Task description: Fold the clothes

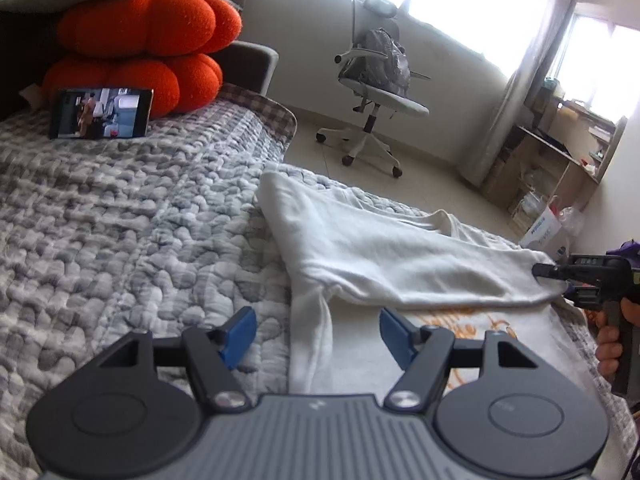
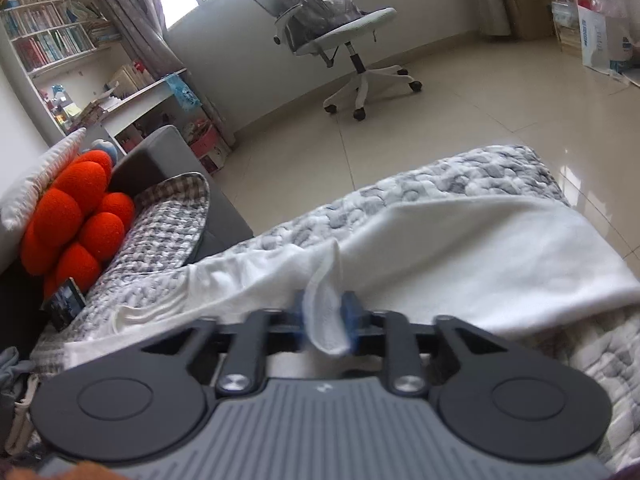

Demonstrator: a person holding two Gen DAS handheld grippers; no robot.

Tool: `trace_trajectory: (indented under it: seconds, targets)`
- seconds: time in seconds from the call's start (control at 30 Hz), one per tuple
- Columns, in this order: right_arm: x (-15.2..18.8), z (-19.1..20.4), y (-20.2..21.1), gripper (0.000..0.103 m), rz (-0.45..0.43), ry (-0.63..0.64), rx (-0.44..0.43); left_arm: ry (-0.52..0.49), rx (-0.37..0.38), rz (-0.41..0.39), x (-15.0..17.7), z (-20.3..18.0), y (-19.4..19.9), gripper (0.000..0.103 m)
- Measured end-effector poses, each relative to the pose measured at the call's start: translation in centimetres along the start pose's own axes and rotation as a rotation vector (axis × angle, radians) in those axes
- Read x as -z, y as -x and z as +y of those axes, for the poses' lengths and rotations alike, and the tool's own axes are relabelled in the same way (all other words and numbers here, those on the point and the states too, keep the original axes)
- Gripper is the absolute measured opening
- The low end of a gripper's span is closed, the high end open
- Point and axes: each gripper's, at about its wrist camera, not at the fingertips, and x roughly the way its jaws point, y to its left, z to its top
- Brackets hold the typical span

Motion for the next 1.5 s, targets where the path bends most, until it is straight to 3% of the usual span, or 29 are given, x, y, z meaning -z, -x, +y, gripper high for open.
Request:
trace_trajectory:
  seconds: [0.03, 0.37, 0.47, 0.5, 0.53, 0.63, 0.73, 0.83, 0.97, 1.1, 1.2, 1.3, 1.37, 1.5]
  targets:
    - [0.2, -0.1, 0.2, 0.048, -0.005, -0.001, -0.011, -0.006, -0.013, 0.002, 0.0, 0.0, -0.2, 0.07]
    - [0.5, 0.6, 1.9, 0.049, -0.003, 0.009, -0.012, -0.006, -0.037, 0.009, -0.9, 0.1, -1.2, 0.064]
    - [1.0, 1.9, 1.9, 0.041, -0.019, 0.107, 0.051, -0.01, -0.046, 0.023, -1.4, 0.0, -2.0, 0.047]
    - [1.1, 2.1, 1.8, 0.019, -0.027, 0.128, 0.053, -0.01, -0.039, 0.026, -1.5, 0.0, -2.3, 0.033]
    - [1.2, 2.1, 1.9, 0.014, -0.04, 0.133, 0.05, -0.011, -0.031, 0.027, -1.6, 0.1, -2.5, 0.02]
    - [1.1, 2.2, 2.5, 0.014, -0.077, 0.116, 0.014, -0.037, -0.027, 0.015, -1.4, 0.3, -2.3, 0.011]
    - [1.0, 2.6, 3.1, 0.014, -0.075, 0.103, -0.028, -0.071, -0.029, -0.007, -1.1, 0.6, -1.9, 0.009]
    - [0.8, 3.2, 3.2, 0.013, -0.043, 0.097, -0.061, -0.037, 0.003, -0.011, -1.1, 1.9, -1.5, 0.009]
    - [0.8, 3.7, 2.5, 0.013, -0.015, 0.119, -0.036, 0.016, 0.026, -0.006, -1.1, 3.0, -1.4, 0.009]
    - [1.1, 3.4, 1.0, 0.013, -0.004, 0.159, 0.03, -0.001, 0.018, -0.007, -1.0, 2.8, -1.4, 0.009]
    - [1.6, 3.2, 0.2, 0.013, -0.009, 0.156, 0.029, -0.006, 0.01, -0.01, -0.9, 2.8, -1.4, 0.01]
    - [1.9, 4.5, 0.5, 0.013, -0.067, 0.244, 0.052, 0.007, 0.012, -0.014, -0.9, 3.0, -1.1, 0.01]
    - [1.7, 4.9, 1.0, 0.013, -0.098, 0.246, 0.018, 0.026, 0.017, -0.017, -1.0, 3.3, -0.8, 0.012]
    - [1.4, 4.4, 0.4, 0.022, -0.06, 0.223, 0.034, 0.105, 0.053, -0.018, -1.3, 4.5, 0.3, 0.014]
